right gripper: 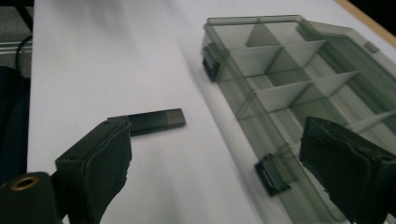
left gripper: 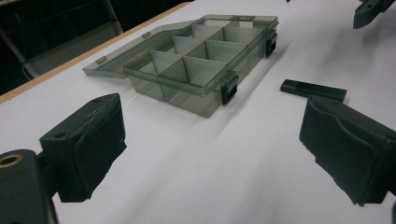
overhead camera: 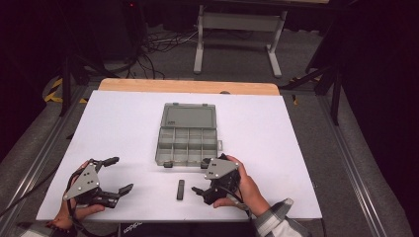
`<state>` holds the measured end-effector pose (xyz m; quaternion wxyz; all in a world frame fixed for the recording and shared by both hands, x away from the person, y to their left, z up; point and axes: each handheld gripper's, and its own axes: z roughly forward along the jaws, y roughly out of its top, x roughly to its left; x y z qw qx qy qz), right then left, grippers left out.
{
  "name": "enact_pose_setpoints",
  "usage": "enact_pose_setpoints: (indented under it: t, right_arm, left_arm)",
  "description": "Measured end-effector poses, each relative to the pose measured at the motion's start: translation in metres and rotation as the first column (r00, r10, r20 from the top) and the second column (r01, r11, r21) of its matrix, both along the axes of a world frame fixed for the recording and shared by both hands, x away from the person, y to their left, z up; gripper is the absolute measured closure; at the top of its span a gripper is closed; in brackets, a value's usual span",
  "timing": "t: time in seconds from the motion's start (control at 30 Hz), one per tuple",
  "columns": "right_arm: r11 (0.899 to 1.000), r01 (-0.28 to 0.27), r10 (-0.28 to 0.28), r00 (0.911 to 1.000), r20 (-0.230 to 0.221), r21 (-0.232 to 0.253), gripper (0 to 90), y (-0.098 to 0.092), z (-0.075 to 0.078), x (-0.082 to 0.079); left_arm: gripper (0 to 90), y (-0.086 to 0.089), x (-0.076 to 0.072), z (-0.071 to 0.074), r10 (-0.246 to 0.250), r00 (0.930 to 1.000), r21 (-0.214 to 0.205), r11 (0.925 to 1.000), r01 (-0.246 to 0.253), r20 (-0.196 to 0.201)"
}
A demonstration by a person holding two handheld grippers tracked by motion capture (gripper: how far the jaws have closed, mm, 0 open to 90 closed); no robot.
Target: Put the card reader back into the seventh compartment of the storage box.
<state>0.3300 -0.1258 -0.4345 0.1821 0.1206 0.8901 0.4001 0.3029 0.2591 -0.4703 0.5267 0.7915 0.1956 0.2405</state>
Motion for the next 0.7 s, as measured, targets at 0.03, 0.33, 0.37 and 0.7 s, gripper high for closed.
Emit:
enact_pose_setpoints:
  t: [0.03, 0.33, 0.37, 0.7]
  right_arm:
    - [1.0, -0.016, 0.016, 0.9997, -0.016, -0.004, 10.6, 0.004, -0.002, 0.001]
    - [0.993, -0.1, 0.093, 0.9906, -0.1, -0.061, 10.7, 0.033, -0.021, 0.01]
    - [0.992, -0.111, 0.103, 0.9887, -0.109, -0.064, 10.7, 0.035, -0.022, 0.011]
    - [0.979, -0.159, 0.136, 0.9752, -0.175, -0.128, 11.3, 0.058, -0.042, 0.016]
  left_arm:
    - [7.6, 0.0, 0.0, 0.0, 0.001, 1.0, -0.002, 1.0, -0.001, -0.001]
    - [7.3, 0.001, -0.002, -0.002, -0.001, 1.0, 0.004, 1.0, 0.001, -0.007]
    - [7.3, 0.001, -0.002, -0.002, -0.001, 1.0, 0.007, 1.0, 0.002, -0.009]
    - [7.1, 0.002, -0.004, -0.004, -0.012, 0.9998, 0.019, 0.9997, 0.012, -0.018]
